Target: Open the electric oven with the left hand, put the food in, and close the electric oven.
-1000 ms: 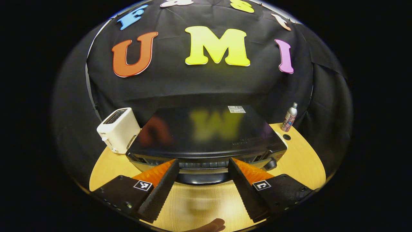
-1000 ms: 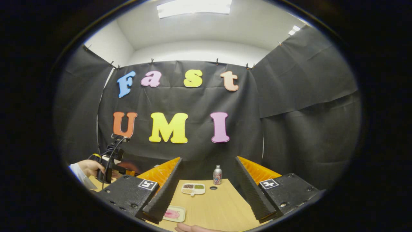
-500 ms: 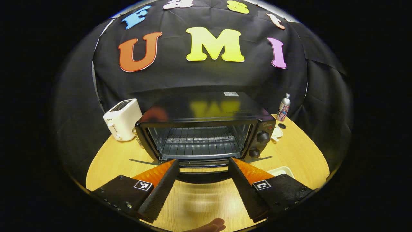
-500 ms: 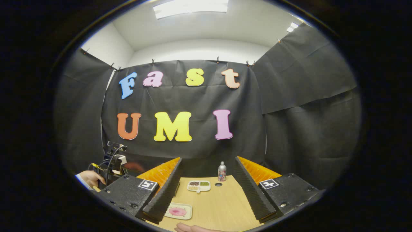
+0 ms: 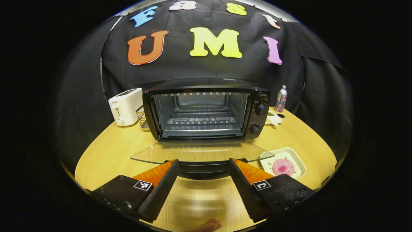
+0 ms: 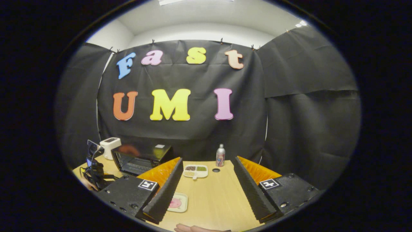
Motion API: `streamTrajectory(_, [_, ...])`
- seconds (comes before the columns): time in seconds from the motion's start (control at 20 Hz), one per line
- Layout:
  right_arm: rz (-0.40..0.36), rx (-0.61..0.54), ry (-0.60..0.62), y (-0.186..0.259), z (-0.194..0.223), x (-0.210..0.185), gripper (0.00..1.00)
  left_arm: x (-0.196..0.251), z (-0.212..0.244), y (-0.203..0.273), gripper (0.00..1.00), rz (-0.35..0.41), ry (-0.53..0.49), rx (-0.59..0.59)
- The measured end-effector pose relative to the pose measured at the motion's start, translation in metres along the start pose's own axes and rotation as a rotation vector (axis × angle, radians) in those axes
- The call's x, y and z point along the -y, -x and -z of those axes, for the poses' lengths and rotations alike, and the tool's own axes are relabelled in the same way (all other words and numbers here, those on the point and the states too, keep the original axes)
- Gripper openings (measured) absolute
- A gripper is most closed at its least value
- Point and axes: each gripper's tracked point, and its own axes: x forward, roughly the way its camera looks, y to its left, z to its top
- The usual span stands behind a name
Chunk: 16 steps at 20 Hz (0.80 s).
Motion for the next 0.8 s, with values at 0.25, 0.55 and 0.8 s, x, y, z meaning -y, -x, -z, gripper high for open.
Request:
streamTrajectory(0.25, [-0.007, -0.254, 0.034, -0.049, 0.061, -0.007, 0.96, -0.002, 0.038, -0.007, 0.97, 0.005, 0.032, -0.055])
streamTrajectory(0.55, [-0.06, -0.535, 0.032, -0.095, 0.144, -0.026, 0.97, -0.005, 0.052, -0.011, 0.96, 0.009, 0.036, -0.046])
streamTrajectory(0.8, [-0.102, -0.746, -0.008, -0.121, 0.215, -0.043, 0.96, -0.014, 0.032, 0.012, 0.96, 0.007, 0.091, 0.027])
